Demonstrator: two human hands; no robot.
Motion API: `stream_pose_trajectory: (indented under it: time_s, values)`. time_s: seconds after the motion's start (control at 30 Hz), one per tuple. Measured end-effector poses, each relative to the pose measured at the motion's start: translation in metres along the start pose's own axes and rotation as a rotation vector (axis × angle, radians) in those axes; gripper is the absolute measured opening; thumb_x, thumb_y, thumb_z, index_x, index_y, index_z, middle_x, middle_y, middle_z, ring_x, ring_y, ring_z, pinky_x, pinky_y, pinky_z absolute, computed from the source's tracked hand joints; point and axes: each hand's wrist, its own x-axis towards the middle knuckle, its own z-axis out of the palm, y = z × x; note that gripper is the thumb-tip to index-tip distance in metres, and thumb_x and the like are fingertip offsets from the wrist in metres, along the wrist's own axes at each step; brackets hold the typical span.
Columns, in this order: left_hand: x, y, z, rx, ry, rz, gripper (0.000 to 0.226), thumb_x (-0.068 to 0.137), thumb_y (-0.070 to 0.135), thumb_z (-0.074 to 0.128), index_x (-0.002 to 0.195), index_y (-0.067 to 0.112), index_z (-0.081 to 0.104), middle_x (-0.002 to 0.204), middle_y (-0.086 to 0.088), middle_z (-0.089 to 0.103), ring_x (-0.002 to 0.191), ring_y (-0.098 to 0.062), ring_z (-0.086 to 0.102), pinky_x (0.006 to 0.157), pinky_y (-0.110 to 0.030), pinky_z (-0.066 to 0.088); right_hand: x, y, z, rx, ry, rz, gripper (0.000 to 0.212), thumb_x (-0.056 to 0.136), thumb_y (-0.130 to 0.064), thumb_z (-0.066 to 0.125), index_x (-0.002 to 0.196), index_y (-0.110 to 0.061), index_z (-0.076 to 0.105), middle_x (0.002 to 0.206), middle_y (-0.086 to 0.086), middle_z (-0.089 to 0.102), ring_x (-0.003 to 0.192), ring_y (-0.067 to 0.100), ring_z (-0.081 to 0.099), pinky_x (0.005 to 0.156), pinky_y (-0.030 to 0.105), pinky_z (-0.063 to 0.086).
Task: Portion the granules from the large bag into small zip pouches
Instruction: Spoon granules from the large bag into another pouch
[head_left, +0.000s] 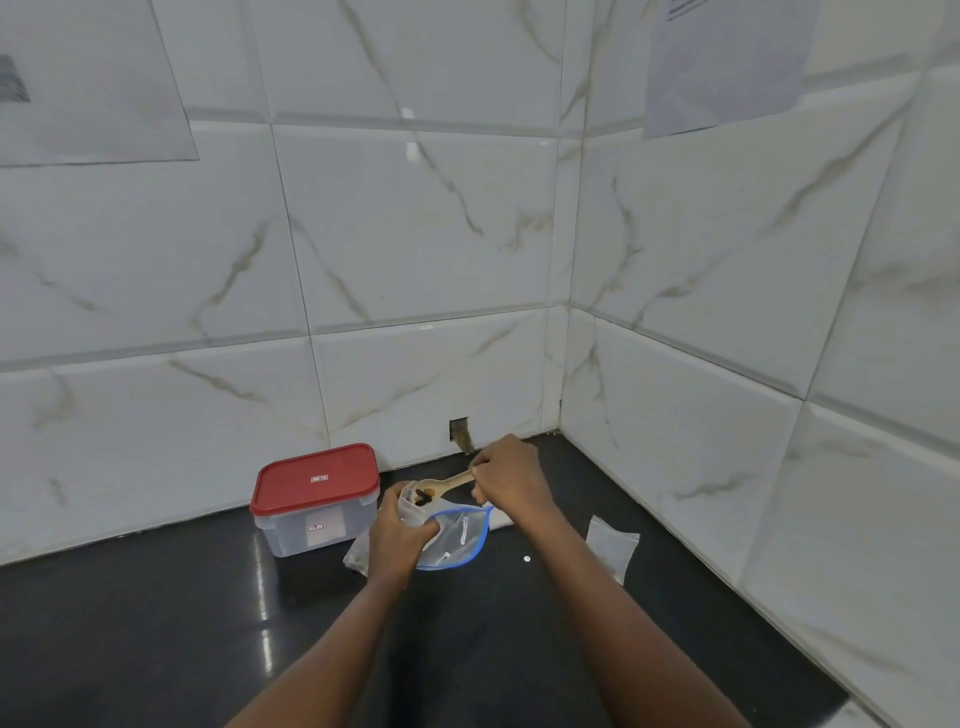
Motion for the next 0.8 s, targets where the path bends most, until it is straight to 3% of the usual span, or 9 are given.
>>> stream_pose_trajectory:
  time_s: [0.07,0.2,0.5,0.7,0.8]
  values:
    - [0.0,-0.001,0.0,-0.001,0.008,-0.014,0.062,0.072,0.018,0.077,0.126,0.015,0.046,0.121,-0.008,0.058,0.113,-0.028,0.053,0.097,-0.045,0.046,-0.002,-0.001,0.008,0.016,0.076,-0.055,0.029,0.092,-0.002,0.046,0.108,0.001,0.07,0.099,0.019,0.071,0.095,0.029,0.067,0.089,0.035,0.054]
    - [0.0,0.002,-0.002,-0.023,0.019,-0.028,0.065,0.073,0.015,0.077,0.129,0.015,0.044,0.122,-0.01,0.057,0.111,-0.029,0.054,0.095,-0.044,0.048,0.001,-0.002,0.017,-0.074,0.089,-0.16,0.03,0.093,-0.004,0.05,0.118,-0.008,0.066,0.114,0.015,0.065,0.099,0.025,0.062,0.093,0.03,0.051]
    - [0.005,0.003,-0.003,-0.062,0.062,-0.052,0.059,0.071,0.012,0.077,0.123,0.016,0.049,0.112,-0.007,0.06,0.105,-0.028,0.056,0.091,-0.042,0.048,0.0,-0.001,0.017,-0.173,0.108,-0.262,0.03,0.083,0.007,0.046,0.103,0.0,0.069,0.1,0.021,0.068,0.089,0.034,0.064,0.086,0.04,0.054]
    - [0.006,0.007,-0.006,-0.088,0.056,-0.036,0.055,0.073,0.014,0.076,0.121,0.016,0.048,0.106,-0.004,0.058,0.1,-0.026,0.056,0.09,-0.043,0.05,0.004,0.003,0.01,-0.143,0.129,-0.262,0.037,0.089,0.001,0.047,0.119,-0.01,0.066,0.115,0.014,0.067,0.104,0.027,0.063,0.094,0.028,0.05]
    - [0.01,0.003,-0.006,-0.104,0.062,-0.037,0.051,0.071,0.014,0.075,0.114,0.024,0.05,0.104,-0.006,0.062,0.096,-0.028,0.06,0.087,-0.046,0.052,0.005,0.006,0.008,-0.096,0.11,-0.243,0.034,0.091,-0.002,0.049,0.119,-0.011,0.066,0.117,0.014,0.065,0.105,0.025,0.061,0.095,0.027,0.049]
